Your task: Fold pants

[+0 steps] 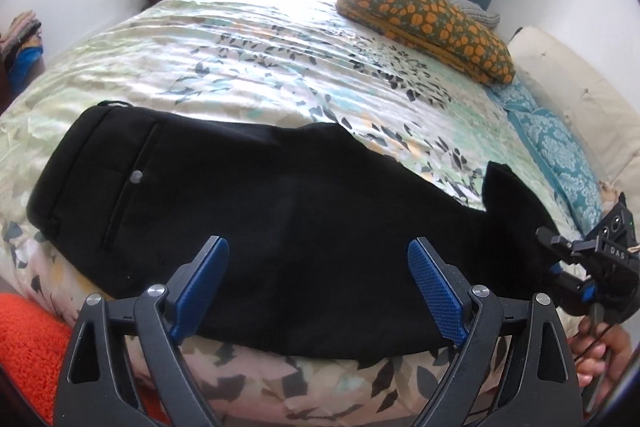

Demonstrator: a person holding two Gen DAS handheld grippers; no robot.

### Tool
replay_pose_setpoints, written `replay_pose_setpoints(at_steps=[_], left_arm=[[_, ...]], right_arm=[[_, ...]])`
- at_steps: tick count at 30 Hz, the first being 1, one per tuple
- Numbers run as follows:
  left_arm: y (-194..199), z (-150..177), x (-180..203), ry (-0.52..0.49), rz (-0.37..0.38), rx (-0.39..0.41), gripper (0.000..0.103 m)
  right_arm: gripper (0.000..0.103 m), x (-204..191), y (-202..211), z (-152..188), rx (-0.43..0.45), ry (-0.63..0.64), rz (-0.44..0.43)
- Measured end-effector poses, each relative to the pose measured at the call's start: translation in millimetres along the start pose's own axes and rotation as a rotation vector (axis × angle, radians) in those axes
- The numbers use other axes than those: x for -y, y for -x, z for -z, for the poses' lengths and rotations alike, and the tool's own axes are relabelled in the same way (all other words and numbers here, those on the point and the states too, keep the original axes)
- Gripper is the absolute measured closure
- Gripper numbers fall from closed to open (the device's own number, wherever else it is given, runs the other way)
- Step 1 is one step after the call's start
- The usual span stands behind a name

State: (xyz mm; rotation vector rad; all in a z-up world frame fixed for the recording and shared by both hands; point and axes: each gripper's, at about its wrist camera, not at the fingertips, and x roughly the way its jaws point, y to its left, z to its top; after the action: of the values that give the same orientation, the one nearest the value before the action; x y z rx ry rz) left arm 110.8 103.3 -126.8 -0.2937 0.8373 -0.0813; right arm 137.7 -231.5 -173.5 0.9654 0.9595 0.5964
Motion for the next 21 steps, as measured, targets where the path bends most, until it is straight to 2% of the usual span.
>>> replay_pose_setpoints(at_steps=[5,8,9,11,12,13,15,18,19,21], left_arm=[[-1.0,-3.9,-20.0,0.073,-0.001,0.006,0.011],[-3.8,-3.8,-30.9,0.123,0.0,0.003,0.011],[-3.7,-3.8,-32.3,0.128,-0.001,0.007,0.011],[-1.5,-3.0,-32.5,0.125,0.004,0.015,0.011],[-0.7,-2.8,-31.5,0.118,0.011,0.016,0.011],[0.5,-2.0,-29.8,0.109,0.024,0.016,0.011],[0.8,-0.3,-22.4,0.08,0.073,0.004,0.011],[-1.3,5.4,5.8,-0.016,0.221,-0.051,0.011],[-1.4,9.3,20.5,-0.075,0.246,-0.059,0.011],[-7.3,16.5,50.8,-0.2,0.24,-0.074,0.011]], right_arm=[[0.08,-31.4,-78.8,35.1,-0.085,0.083,0.01],[0.08,-43.1,-115.3,51.6,-0.118,0.185,0.089],[0.073,-47.5,-123.8,54.6,-0.128,0.243,0.151],[0.047,-57.9,-134.6,62.6,-0.155,0.355,0.28],[0.027,-63.0,-132.9,66.4,-0.153,0.403,0.32],[0.022,-68.7,-125.6,69.0,-0.139,0.447,0.337],[0.021,-78.7,-102.5,70.9,-0.126,0.533,0.34],[0.015,-81.6,-49.6,81.0,-0.09,0.665,0.375],[0.012,-78.5,-31.8,84.1,-0.07,0.696,0.399],[0.012,-68.8,4.5,90.3,-0.026,0.718,0.452]])
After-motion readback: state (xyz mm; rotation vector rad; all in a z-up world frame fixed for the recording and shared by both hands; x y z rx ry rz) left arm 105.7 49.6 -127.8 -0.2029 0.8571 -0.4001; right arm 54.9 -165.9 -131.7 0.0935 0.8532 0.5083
